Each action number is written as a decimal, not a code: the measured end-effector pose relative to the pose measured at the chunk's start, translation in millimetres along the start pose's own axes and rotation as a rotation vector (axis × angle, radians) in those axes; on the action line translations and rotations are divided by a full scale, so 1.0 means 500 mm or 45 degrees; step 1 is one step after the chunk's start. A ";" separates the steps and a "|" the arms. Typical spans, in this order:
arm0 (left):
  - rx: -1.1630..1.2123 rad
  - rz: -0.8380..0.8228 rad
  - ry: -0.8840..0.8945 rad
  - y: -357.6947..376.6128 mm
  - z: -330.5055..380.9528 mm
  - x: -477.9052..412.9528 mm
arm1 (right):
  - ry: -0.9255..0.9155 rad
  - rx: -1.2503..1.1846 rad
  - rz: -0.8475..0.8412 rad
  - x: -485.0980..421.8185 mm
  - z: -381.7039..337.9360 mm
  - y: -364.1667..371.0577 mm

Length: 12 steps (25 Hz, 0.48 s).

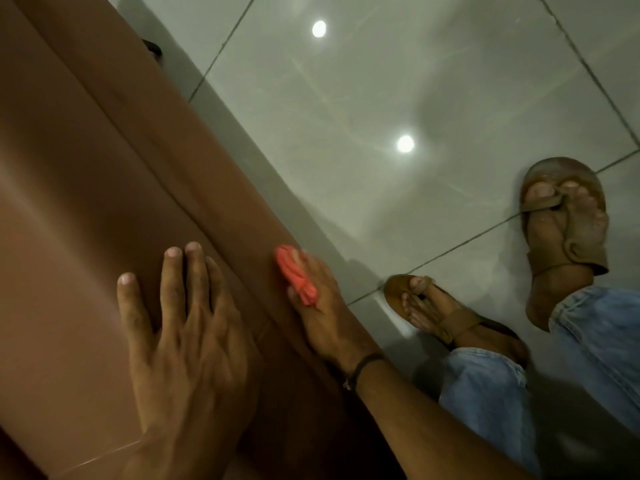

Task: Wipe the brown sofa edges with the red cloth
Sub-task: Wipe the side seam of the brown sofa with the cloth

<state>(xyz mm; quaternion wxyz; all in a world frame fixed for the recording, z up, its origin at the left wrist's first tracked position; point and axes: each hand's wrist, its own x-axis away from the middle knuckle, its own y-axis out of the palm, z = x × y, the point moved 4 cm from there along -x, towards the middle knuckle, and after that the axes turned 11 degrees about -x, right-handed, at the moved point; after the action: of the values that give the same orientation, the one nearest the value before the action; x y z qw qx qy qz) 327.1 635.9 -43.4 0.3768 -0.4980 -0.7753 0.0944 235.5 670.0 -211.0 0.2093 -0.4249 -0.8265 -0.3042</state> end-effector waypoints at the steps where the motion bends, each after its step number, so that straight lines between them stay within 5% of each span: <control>1: 0.014 -0.015 -0.004 -0.001 0.001 0.001 | 0.089 0.002 0.029 0.041 0.033 -0.013; 4: 0.038 -0.051 -0.028 -0.001 0.001 0.000 | 0.197 -0.002 0.017 0.136 0.052 0.014; 12: 0.185 -0.084 -0.016 -0.024 -0.035 -0.030 | 0.239 -0.028 0.100 0.012 0.017 0.005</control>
<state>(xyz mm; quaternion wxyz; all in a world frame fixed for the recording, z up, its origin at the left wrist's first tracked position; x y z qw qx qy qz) 333.8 613.4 -32.3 0.4099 -0.4430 -0.7847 0.1413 233.6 680.3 -212.6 0.2929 -0.4289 -0.7826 -0.3434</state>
